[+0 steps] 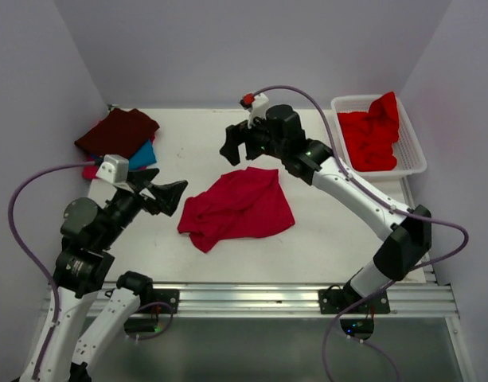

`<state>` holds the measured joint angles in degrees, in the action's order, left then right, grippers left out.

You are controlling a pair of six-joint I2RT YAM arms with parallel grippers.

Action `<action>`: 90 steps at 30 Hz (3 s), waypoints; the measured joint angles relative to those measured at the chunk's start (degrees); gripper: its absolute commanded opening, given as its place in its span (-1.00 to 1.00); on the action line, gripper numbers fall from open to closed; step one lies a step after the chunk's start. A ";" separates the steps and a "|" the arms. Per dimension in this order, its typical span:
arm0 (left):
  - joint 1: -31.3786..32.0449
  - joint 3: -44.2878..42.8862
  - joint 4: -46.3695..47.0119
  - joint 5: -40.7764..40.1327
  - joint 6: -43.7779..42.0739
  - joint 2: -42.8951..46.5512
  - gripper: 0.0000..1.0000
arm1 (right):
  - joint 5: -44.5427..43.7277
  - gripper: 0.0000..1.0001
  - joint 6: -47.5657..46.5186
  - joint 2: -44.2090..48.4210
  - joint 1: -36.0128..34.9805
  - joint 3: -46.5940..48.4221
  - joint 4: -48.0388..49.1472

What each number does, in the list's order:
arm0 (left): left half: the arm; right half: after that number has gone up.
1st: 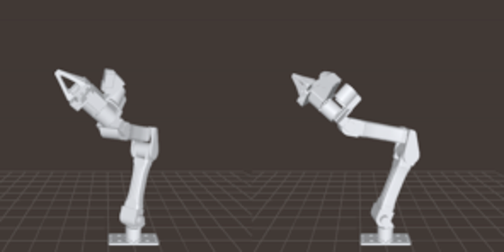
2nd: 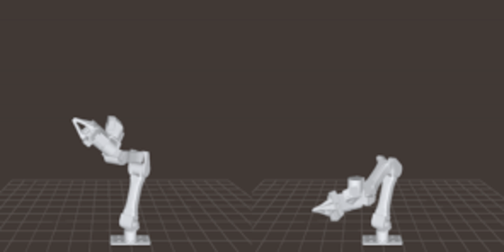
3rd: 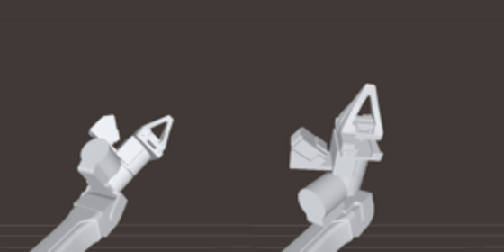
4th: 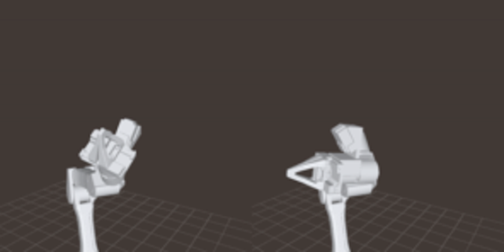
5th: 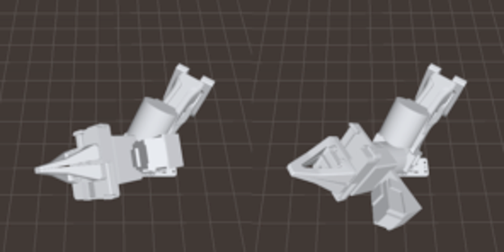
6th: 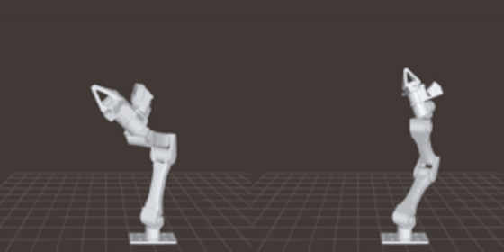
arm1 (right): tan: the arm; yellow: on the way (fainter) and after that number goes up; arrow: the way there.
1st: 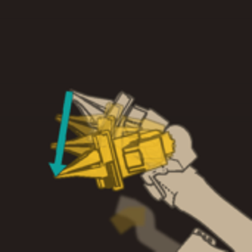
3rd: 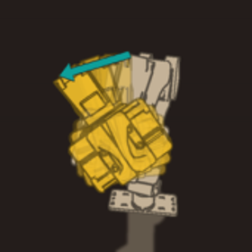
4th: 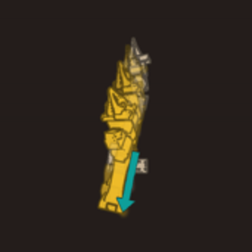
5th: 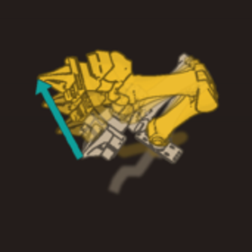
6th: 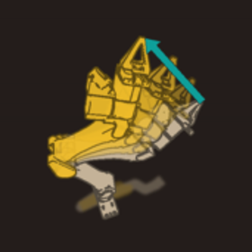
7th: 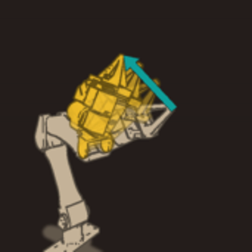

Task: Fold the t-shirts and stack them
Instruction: Move the tshirt to the center of the board

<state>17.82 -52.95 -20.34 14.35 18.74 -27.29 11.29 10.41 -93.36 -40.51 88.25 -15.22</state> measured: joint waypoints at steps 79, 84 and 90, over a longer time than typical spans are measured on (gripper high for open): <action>0.26 -29.68 -6.51 -18.25 4.50 -43.45 -1.00 | -25.27 -1.00 7.15 21.05 0.07 -25.64 -4.85; 0.26 -36.74 -10.40 -11.82 2.75 -44.30 -1.00 | -25.40 -0.56 8.17 17.35 0.07 -25.70 -1.86; 0.26 -38.88 -13.97 -6.08 1.44 -43.43 -1.00 | -26.71 0.26 9.75 8.26 0.09 -23.71 0.02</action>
<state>18.09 -91.83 -34.30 8.27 20.18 -70.72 -15.42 20.16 -85.10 -40.42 64.53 -15.20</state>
